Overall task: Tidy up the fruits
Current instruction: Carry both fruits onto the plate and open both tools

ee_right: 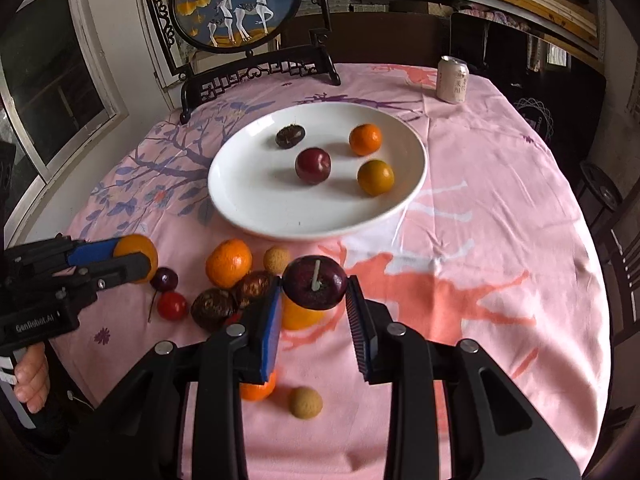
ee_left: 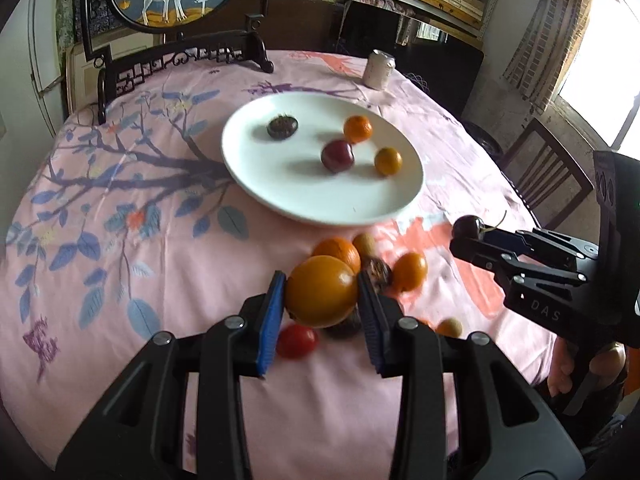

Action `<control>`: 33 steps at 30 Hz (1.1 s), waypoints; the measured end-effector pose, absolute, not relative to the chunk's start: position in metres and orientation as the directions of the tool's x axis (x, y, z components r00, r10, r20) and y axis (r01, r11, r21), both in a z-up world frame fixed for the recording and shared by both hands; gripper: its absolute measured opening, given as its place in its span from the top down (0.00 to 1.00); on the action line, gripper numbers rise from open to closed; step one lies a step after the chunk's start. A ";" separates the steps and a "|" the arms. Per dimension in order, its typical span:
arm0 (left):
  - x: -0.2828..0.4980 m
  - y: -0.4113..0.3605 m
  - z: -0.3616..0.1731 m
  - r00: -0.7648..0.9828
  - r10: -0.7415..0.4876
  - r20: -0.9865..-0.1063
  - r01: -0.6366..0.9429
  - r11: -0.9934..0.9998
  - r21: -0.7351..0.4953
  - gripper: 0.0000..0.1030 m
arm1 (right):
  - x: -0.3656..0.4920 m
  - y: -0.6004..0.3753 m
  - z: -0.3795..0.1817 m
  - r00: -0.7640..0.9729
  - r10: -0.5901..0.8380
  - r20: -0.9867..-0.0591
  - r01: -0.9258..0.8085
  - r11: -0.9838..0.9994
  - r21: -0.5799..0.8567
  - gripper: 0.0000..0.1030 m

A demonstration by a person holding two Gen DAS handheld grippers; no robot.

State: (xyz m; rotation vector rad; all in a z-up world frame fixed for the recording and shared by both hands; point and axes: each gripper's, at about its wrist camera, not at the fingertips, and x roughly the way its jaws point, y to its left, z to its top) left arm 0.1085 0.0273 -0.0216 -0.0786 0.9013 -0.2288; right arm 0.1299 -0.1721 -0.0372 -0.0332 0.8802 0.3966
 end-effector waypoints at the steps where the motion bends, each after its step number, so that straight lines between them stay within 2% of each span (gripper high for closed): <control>1: 0.124 0.030 -0.015 0.604 -0.221 -0.765 0.156 0.975 -0.158 0.65 | 0.143 -0.170 -0.032 0.572 0.323 -0.753 -0.355 0.926 0.128 0.69; 5: 0.204 0.032 -0.007 0.594 -0.166 -0.787 0.101 0.986 -0.132 0.65 | 0.205 -0.157 -0.022 0.598 0.296 -0.745 -0.366 0.928 0.075 0.69; 9: 0.275 0.026 -0.033 0.526 -0.117 -0.842 0.042 0.993 -0.112 0.65 | 0.257 -0.135 -0.042 0.572 0.251 -0.781 -0.399 0.917 0.003 0.69; 15: 0.321 0.023 -0.068 0.449 -0.108 -0.887 0.003 0.993 -0.120 0.64 | 0.310 -0.126 -0.071 0.503 0.176 -0.846 -0.377 0.926 -0.032 0.69; 19: 0.330 0.022 -0.071 0.444 -0.114 -0.889 0.009 0.992 -0.123 0.63 | 0.328 -0.118 -0.083 0.461 0.160 -0.873 -0.381 0.924 -0.032 0.69; 24: 0.330 0.022 -0.061 0.469 -0.114 -0.876 0.011 0.992 -0.123 0.48 | 0.340 -0.122 -0.088 0.440 0.175 -0.881 -0.364 0.932 0.003 0.69; 26: 0.324 0.024 -0.053 0.482 -0.122 -0.867 0.015 0.991 -0.131 0.44 | 0.338 -0.123 -0.087 0.439 0.160 -0.884 -0.366 0.930 -0.014 0.58; 29: 0.299 0.031 -0.033 0.519 -0.140 -0.844 0.030 0.989 -0.145 0.43 | 0.320 -0.130 -0.072 0.471 0.149 -0.870 -0.368 0.929 -0.040 0.53; 31: 0.272 0.039 -0.020 0.556 -0.135 -0.820 0.030 0.989 -0.142 0.37 | 0.296 -0.140 -0.056 0.500 0.152 -0.852 -0.366 0.929 -0.049 0.46; 33: 0.237 0.046 -0.011 0.593 -0.103 -0.799 0.023 0.994 -0.111 0.32 | 0.262 -0.152 -0.042 0.527 0.166 -0.833 -0.362 0.931 -0.044 0.45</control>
